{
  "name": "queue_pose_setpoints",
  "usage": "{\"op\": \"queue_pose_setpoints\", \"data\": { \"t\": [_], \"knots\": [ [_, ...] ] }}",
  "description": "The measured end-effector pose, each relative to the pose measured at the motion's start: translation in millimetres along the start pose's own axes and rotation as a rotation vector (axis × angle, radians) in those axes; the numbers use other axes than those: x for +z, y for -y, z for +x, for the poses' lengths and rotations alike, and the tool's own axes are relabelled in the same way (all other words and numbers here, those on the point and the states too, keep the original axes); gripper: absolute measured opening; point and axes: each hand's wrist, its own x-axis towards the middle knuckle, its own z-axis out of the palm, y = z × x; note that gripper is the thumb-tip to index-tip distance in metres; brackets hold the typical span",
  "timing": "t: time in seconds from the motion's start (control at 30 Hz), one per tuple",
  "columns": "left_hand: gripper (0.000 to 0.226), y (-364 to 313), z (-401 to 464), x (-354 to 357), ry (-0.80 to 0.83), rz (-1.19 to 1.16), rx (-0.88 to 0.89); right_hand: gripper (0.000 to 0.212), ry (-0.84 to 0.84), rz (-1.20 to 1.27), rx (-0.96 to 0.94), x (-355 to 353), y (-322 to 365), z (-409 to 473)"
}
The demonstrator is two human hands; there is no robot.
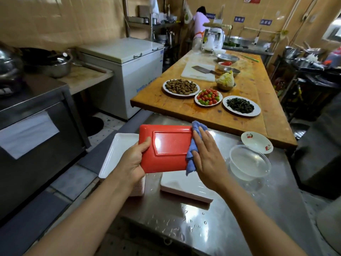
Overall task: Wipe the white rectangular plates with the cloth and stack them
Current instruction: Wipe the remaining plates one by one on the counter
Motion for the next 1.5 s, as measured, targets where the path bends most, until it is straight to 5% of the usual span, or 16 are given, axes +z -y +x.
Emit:
{"op": "queue_pose_setpoints", "data": {
  "t": [0.23,0.53,0.7,0.93,1.13,1.5],
  "knots": [
    [0.015,-12,-6,-39,-0.069,-0.041,0.002,0.038,-0.155,0.488,0.287,26,9,2],
    [0.017,-41,-18,-76,-0.06,0.022,0.23,0.013,-0.142,0.575,0.363,37,23,26],
    [0.021,-56,-16,-90,-0.177,0.787,0.689,0.014,-0.143,0.663,0.361,34,37,37],
    [0.018,-33,-8,-114,-0.03,1.82,1.0,0.015,-0.065,0.615,0.383,52,36,30],
    [0.027,-6,-8,-127,0.049,1.965,1.083,0.015,-0.084,0.614,0.428,58,30,18],
    [0.044,14,15,-146,0.114,1.947,0.857,0.017,-0.071,0.596,0.483,61,16,8]
  ]
}}
